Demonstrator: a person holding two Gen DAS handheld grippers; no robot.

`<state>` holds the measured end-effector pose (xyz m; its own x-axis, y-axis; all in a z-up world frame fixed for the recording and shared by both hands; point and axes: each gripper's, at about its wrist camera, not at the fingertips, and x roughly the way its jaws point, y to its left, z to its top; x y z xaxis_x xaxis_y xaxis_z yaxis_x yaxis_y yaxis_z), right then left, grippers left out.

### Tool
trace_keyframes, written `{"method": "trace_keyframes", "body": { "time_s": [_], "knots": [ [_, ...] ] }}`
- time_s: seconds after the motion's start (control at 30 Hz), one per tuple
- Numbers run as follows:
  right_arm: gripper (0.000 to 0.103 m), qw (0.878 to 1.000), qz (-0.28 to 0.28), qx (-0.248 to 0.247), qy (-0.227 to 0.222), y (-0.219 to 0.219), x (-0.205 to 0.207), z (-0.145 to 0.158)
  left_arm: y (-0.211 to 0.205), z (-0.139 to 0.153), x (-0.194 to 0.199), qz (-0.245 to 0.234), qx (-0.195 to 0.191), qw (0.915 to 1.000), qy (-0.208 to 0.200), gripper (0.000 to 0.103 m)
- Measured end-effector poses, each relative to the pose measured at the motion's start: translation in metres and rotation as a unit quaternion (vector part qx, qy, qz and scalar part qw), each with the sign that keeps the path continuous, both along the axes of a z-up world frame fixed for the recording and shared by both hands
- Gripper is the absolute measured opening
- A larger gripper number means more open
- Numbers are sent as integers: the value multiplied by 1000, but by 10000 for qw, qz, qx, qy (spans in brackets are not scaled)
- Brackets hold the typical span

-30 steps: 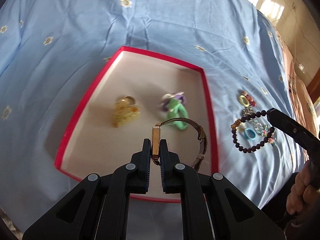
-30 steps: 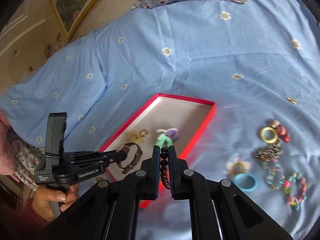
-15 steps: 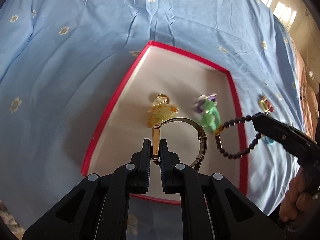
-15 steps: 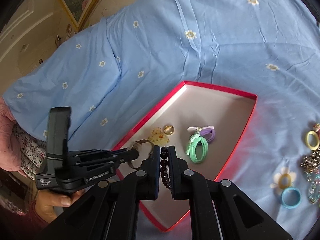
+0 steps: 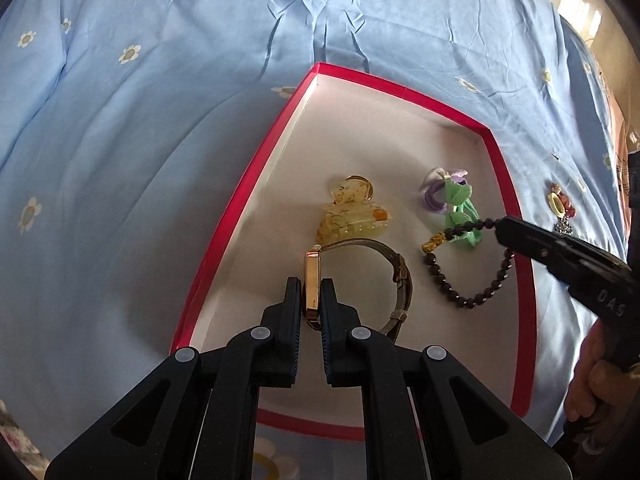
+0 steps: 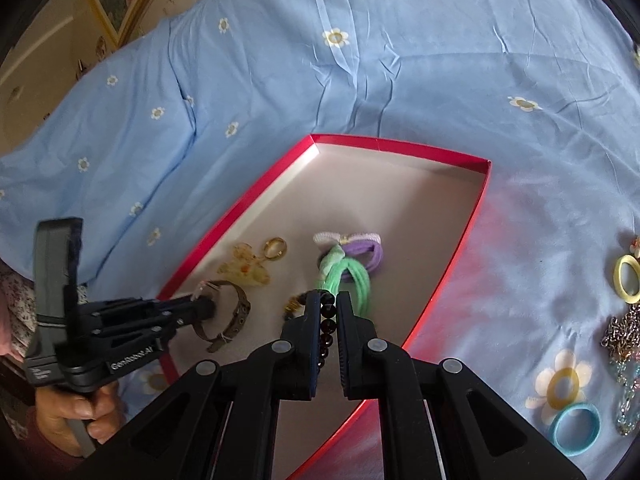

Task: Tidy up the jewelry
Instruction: 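Carry the watch and bracelet over the red box with both tools, then open both tools to drop the watch and black bracelet into the box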

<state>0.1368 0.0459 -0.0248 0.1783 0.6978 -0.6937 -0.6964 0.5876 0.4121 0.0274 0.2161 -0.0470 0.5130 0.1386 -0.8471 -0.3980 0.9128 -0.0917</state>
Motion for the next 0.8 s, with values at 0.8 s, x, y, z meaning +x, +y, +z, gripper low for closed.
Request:
{"method": "trace_keyframes", "body": {
  "time_s": [0.8],
  "knots": [
    [12,9995,74,-245,-187,8,-4,-5,-4,12,-3,116,70,9999,-79,34]
  ]
}}
